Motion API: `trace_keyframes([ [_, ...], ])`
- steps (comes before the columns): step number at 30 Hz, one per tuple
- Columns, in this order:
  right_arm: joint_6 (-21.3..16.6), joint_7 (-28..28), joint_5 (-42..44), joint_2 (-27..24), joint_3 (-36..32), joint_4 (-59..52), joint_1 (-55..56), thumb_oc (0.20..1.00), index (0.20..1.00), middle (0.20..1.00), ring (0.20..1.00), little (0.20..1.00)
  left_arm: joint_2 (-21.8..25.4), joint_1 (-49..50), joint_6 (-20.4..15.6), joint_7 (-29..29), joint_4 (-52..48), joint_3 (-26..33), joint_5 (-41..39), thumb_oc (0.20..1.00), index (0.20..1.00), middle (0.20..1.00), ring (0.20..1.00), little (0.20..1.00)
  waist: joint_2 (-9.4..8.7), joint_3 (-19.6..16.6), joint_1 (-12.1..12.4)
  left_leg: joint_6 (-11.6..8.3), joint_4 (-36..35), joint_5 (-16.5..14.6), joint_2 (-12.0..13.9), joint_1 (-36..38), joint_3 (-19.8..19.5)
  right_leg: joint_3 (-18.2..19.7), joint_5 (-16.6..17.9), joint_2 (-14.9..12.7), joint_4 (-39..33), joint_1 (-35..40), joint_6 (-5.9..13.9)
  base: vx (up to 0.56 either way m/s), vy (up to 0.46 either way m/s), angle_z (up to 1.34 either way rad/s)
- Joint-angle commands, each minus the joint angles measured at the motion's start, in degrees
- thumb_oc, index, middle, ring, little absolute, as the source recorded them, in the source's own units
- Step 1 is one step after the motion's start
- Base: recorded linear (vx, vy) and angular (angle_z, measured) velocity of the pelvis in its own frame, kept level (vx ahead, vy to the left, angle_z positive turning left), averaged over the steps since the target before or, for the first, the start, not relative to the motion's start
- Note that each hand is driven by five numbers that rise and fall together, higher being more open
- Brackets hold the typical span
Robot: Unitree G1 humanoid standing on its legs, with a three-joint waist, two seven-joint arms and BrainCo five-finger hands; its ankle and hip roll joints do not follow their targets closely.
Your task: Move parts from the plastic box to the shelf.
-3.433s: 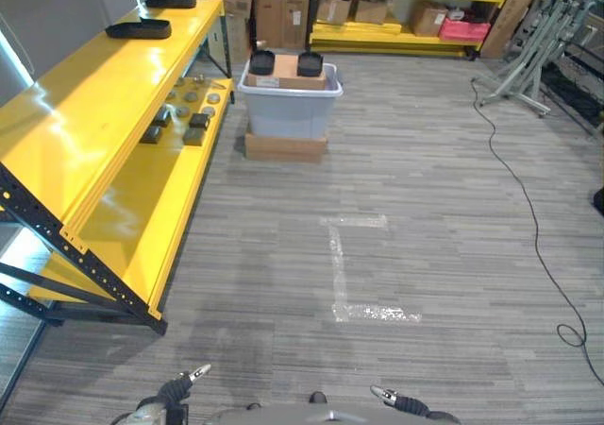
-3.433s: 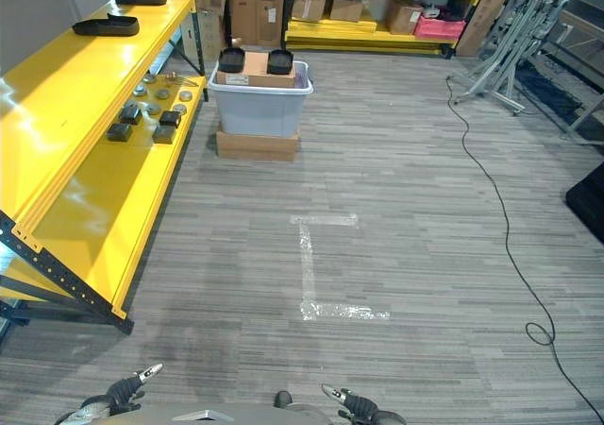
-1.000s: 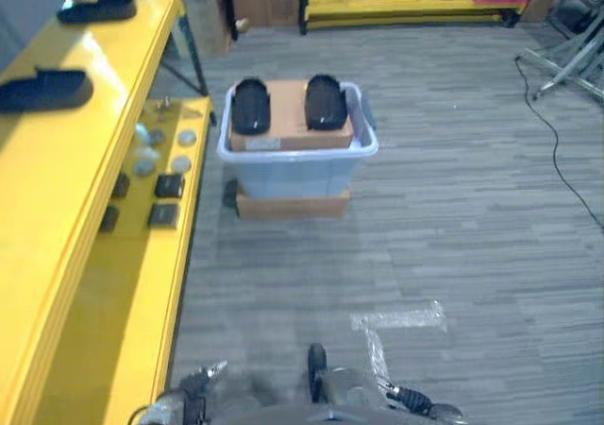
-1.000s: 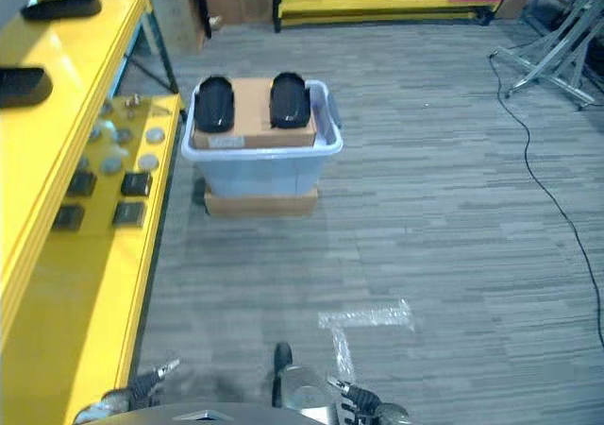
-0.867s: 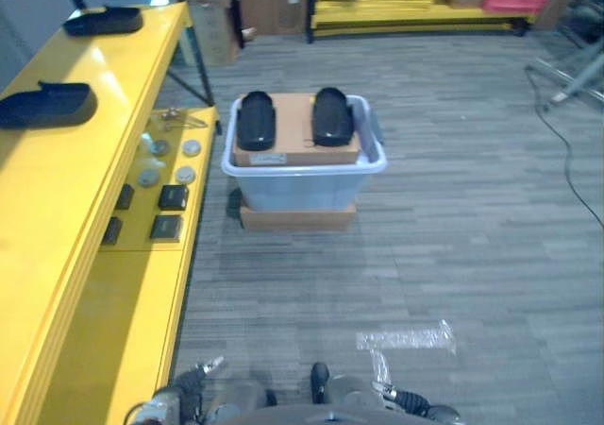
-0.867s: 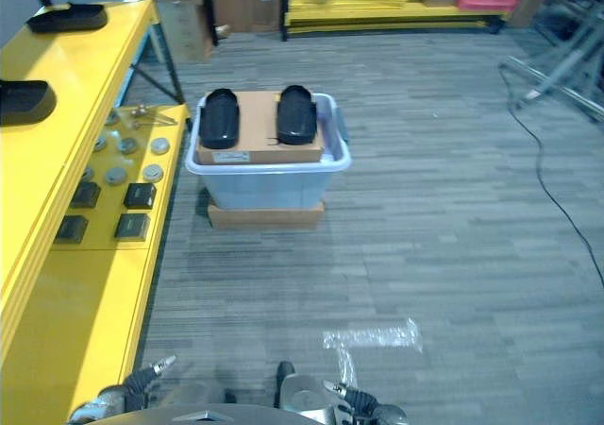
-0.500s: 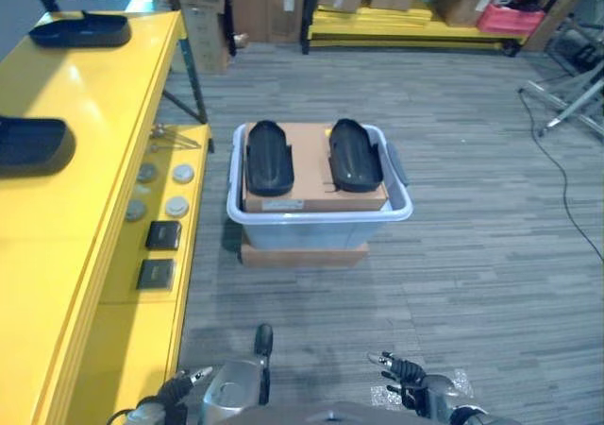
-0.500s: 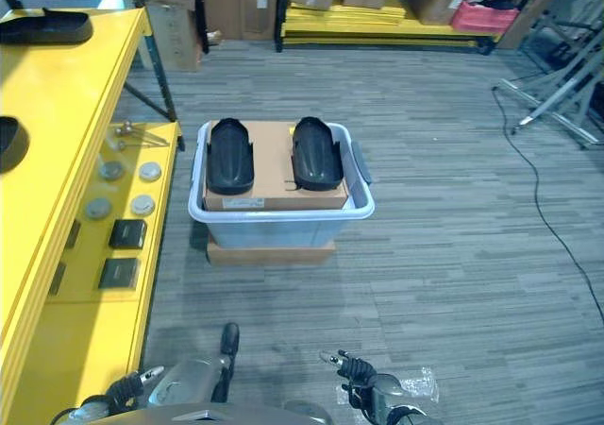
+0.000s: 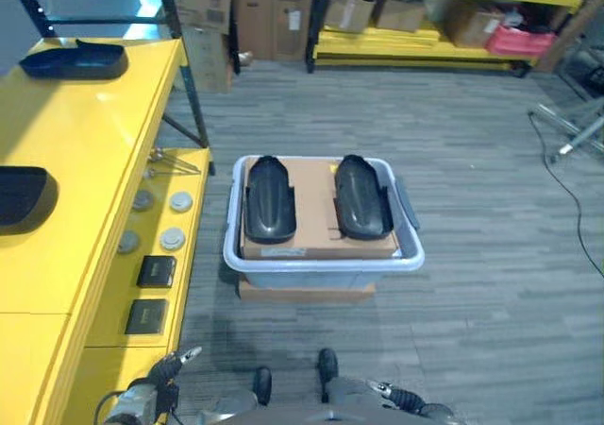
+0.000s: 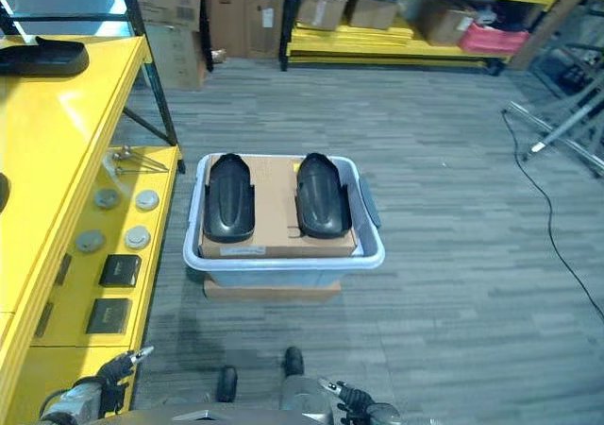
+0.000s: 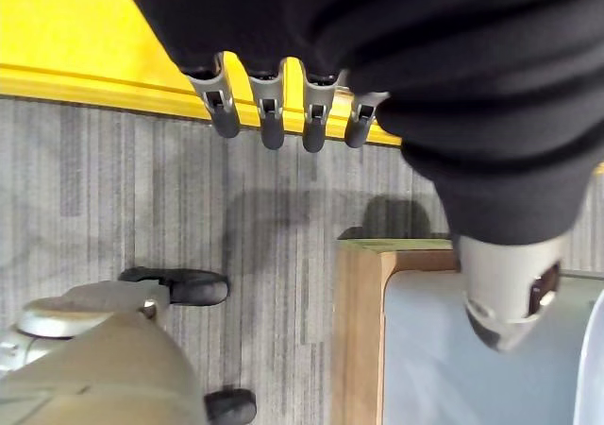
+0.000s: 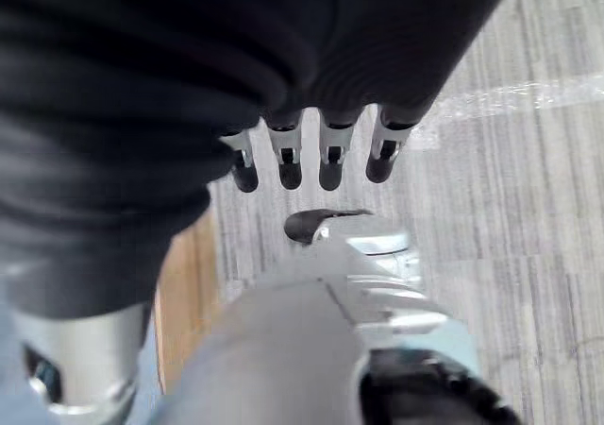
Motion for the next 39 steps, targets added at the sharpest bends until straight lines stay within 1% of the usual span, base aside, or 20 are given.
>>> trace_keyframes([
  [1, -4.22, -3.47, 2.2, -4.41, -1.43, -2.61, -1.2, 1.0, 1.0, 1.0, 1.0, 1.0, -3.11, -2.29, -0.12, 0.57, -2.01, -0.42, 0.72, 1.0, 1.0, 1.0, 1.0, 1.0, 1.84, 3.3, 0.04, -0.46, 12.38, -7.43, 5.63, -5.0, 7.07, -1.82, -4.38, -1.24, 3.94, -0.35, 0.64, 0.07, -0.129, 0.28],
  [2, -5.31, -3.97, 2.78, -4.61, -1.6, -3.49, -1.23, 1.0, 1.0, 1.0, 1.0, 1.0, -3.32, -2.31, -0.12, 0.48, -2.14, -0.56, 1.28, 1.0, 1.0, 1.0, 1.0, 1.0, 1.73, 3.46, 0.06, -0.68, 13.65, -7.36, 5.59, -5.95, 7.89, -2.49, -4.21, -1.39, 3.41, 0.01, 0.56, 0.05, -0.132, 0.42],
  [3, -6.62, -5.0, 4.74, -5.67, -2.37, -6.29, -1.45, 1.0, 1.0, 1.0, 1.0, 1.0, -3.73, -2.86, 0.05, -0.43, -2.7, -1.32, 2.53, 1.0, 1.0, 1.0, 1.0, 1.0, 1.92, 4.26, -0.13, -1.44, 14.72, -6.8, 5.48, -8.37, 10.86, -4.27, -4.03, -1.73, 2.36, 0.45, 0.56, 0.01, -0.045, 0.44],
  [4, -7.12, -5.12, 5.51, -6.06, -2.56, -7.14, -1.55, 1.0, 1.0, 1.0, 1.0, 1.0, -3.85, -3.03, 0.38, -0.84, -2.96, -1.58, 3.03, 1.0, 1.0, 1.0, 1.0, 1.0, 2.06, 4.52, -0.22, -1.7, 14.75, -6.52, 5.43, -8.97, 11.5, -4.62, -4.04, -1.76, 2.18, 0.49, 0.56, 0.0, 0.02, 0.72],
  [5, -7.76, -5.99, 6.75, -6.82, -2.89, -10.28, -2.0, 1.0, 1.0, 1.0, 1.0, 1.0, -3.84, -3.05, 0.09, -1.31, -3.28, -2.57, 4.04, 1.0, 1.0, 1.0, 1.0, 1.0, 2.76, 4.94, -0.42, -1.67, 11.88, -5.28, 4.9, -9.23, 12.66, -5.38, -4.27, -1.57, 2.23, 0.13, 0.85, 0.03, 0.069, 0.64],
  [8, -8.79, -10.39, 3.37, -7.52, -3.18, -14.68, -2.36, 1.0, 1.0, 1.0, 1.0, 1.0, -3.43, -2.14, 0.38, -1.11, -3.68, -3.16, 6.19, 1.0, 1.0, 1.0, 1.0, 1.0, 3.13, 5.1, -0.76, -0.99, 8.44, -4.25, 4.89, -7.8, 12.62, -5.57, -4.73, -1.65, 4.14, -1.39, 1.21, 0.07, 0.04, 0.27],
  [9, -10.58, -13.29, 3.33, -8.81, -3.07, -17.43, -3.11, 1.0, 1.0, 1.0, 1.0, 1.0, -2.32, -1.63, 0.59, -1.26, -4.11, -3.67, 7.96, 1.0, 1.0, 1.0, 1.0, 1.0, 2.84, 5.56, -0.64, -0.44, 8.08, -4.08, 4.9, -7.63, 12.23, -5.36, -4.65, -1.62, 5.52, -2.52, 1.4, 0.05, -0.034, -0.07],
  [11, -10.93, -14.6, 4.6, -9.88, -3.23, -20.03, -3.53, 1.0, 1.0, 1.0, 1.0, 1.0, -1.39, -1.47, 0.07, -0.74, -4.14, -3.92, 8.38, 1.0, 1.0, 1.0, 1.0, 1.0, 2.47, 5.89, -0.62, -0.11, 8.0, -4.17, 5.05, -7.56, 12.5, -5.56, -4.63, -1.76, 6.23, -3.12, 1.6, 0.04, -0.044, -0.02],
  [12, -11.03, -17.79, 2.82, -12.3, -3.64, -26.13, -3.94, 1.0, 1.0, 1.0, 1.0, 1.0, 0.23, -1.32, 0.07, 0.06, -4.37, -3.41, 6.16, 1.0, 1.0, 1.0, 1.0, 1.0, 1.93, 6.21, -0.9, 0.17, 7.32, -4.28, 5.21, -7.09, 13.08, -5.86, -4.54, -1.73, 6.46, -3.49, 1.84, 0.06, -0.038, 0.05],
  [14, -11.28, -19.63, 2.77, -14.6, -4.33, -31.82, -3.7, 1.0, 1.0, 1.0, 1.0, 1.0, 1.47, -1.26, 0.66, 0.35, -5.04, -2.07, 1.6, 1.0, 1.0, 1.0, 1.0, 1.0, 1.53, 6.31, -1.3, 0.09, 6.48, -4.18, 5.38, -6.78, 13.79, -6.01, -4.37, -1.49, 5.82, -3.42, 2.02, 0.04, -0.041, 0.05],
  [15, -9.22, -20.69, 2.37, -16.01, -5.57, -37.16, -3.48, 1.0, 1.0, 1.0, 1.0, 1.0, 1.99, -1.13, 1.08, 0.09, -5.82, -0.97, 0.44, 1.0, 1.0, 1.0, 1.0, 1.0, 1.21, 6.39, -1.64, 0.09, 6.58, -4.34, 5.48, -6.86, 14.1, -5.94, -4.3, -1.35, 5.46, -3.51, 2.07, 0.0, 0.0, 0.0],
  [17, -7.67, -21.65, 2.15, -17.5, -7.71, -42.75, -2.75, 1.0, 1.0, 1.0, 1.0, 1.0, 2.4, -0.87, 1.51, -0.34, -7.0, 0.14, 0.85, 1.0, 1.0, 1.0, 1.0, 1.0, 0.95, 6.51, -2.04, 0.07, 6.3, -4.31, 5.66, -6.98, 14.48, -5.82, -4.35, -0.94, 5.11, -3.59, 2.03, 0.0, -0.017, 0.05],
  [18, -5.43, -22.05, 1.44, -19.1, -9.76, -47.57, -2.33, 1.0, 1.0, 1.0, 1.0, 1.0, 2.59, -0.86, 1.86, -0.7, -7.68, 0.79, 1.81, 1.0, 1.0, 1.0, 1.0, 1.0, 0.74, 6.76, -2.44, -0.01, 5.68, -4.03, 5.74, -7.22, 14.78, -5.81, -4.51, -0.35, 4.87, -3.82, 1.85, -0.01, -0.009, 0.04],
  [20, -4.18, -22.57, 2.66, -21.31, -11.76, -51.26, -2.72, 1.0, 1.0, 1.0, 1.0, 1.0, 2.43, -1.19, 2.32, -1.12, -7.94, 0.8, 2.16, 1.0, 1.0, 1.0, 1.0, 1.0, 0.44, 7.26, -2.76, -0.16, 5.09, -3.74, 5.77, -7.5, 14.97, -5.69, -4.68, 0.36, 4.6, -4.12, 1.52, 0.0, 0.0, 0.0],
  [24, -1.64, -23.77, 2.06, -25.05, -12.32, -51.36, -6.97, 1.0, 1.0, 1.0, 1.0, 1.0, 1.87, -2.61, 1.93, -1.85, -7.54, -0.91, 2.18, 1.0, 1.0, 1.0, 1.0, 1.0, 0.33, 8.56, -2.39, -0.31, 5.24, -3.62, 5.74, -8.59, 14.87, -5.59, -4.9, 0.77, 4.57, -4.82, 1.07, -0.02, 0.012, -0.05],
  [25, 0.8, -25.3, 3.39, -27.6, -10.53, -48.91, -13.49, 1.0, 1.0, 1.0, 1.0, 1.0, 1.51, -4.31, 2.04, -1.73, -7.44, -3.04, 2.37, 1.0, 1.0, 1.0, 1.0, 1.0, 0.42, 10.11, -1.33, -0.43, 5.61, -3.34, 5.73, -10.08, 14.49, -5.74, -4.71, 0.68, 4.58, -5.63, 0.92, -0.1, -0.024, -0.07],
  [29, 1.75, -26.09, 6.16, -30.9, -7.07, -41.32, -25.47, 1.0, 1.0, 1.0, 1.0, 1.0, 1.53, -7.41, 1.48, -1.66, -6.52, -5.94, 2.23, 1.0, 1.0, 1.0, 1.0, 1.0, 0.61, 12.66, 0.49, -0.77, 6.14, -2.72, 5.72, -12.88, 13.59, -6.31, -4.54, 0.29, 4.41, -6.89, 0.75, -0.1, -0.024, -0.05],
  [30, 2.24, -26.97, 4.52, -32.26, -5.72, -38.38, -29.54, 1.0, 1.0, 1.0, 1.0, 1.0, 1.53, -8.29, 1.55, -1.77, -6.41, -6.93, 1.44, 1.0, 1.0, 1.0, 1.0, 1.0, 0.94, 13.53, 1.37, -0.9, 6.33, -2.41, 5.6, -13.86, 13.1, -6.62, -4.48, 0.1, 4.44, -7.49, 0.71, -0.1, -0.015, 0.08],
  [34, 2.54, -30.14, 7.61, -34.95, -0.33, -29.14, -41.48, 1.0, 1.0, 1.0, 1.0, 1.0, 1.69, -10.38, 0.21, -1.49, -5.76, -9.38, 0.39, 1.0, 1.0, 1.0, 1.0, 1.0, 1.83, 15.94, 3.74, -1.33, 7.72, -1.95, 5.54, -17.19, 11.41, -8.24, -4.59, -0.79, 5.25, -9.64, 0.55, -0.09, -0.033, 0.16],
  [39, 8.94, -29.02, 6.71, -36.58, 5.08, -22.09, -51.1, 1.0, 1.0, 1.0, 1.0, 1.0, 1.97, -12.57, 0.24, -1.91, -5.76, -10.37, -1.77, 1.0, 1.0, 1.0, 1.0, 1.0, 3.26, 17.59, 4.94, -1.86, 7.35, -1.1, 5.15, -18.94, 10.33, -9.27, -4.77, -1.57, 5.47, -11.28, 0.39, -0.05, 0.034, 0.19],
])
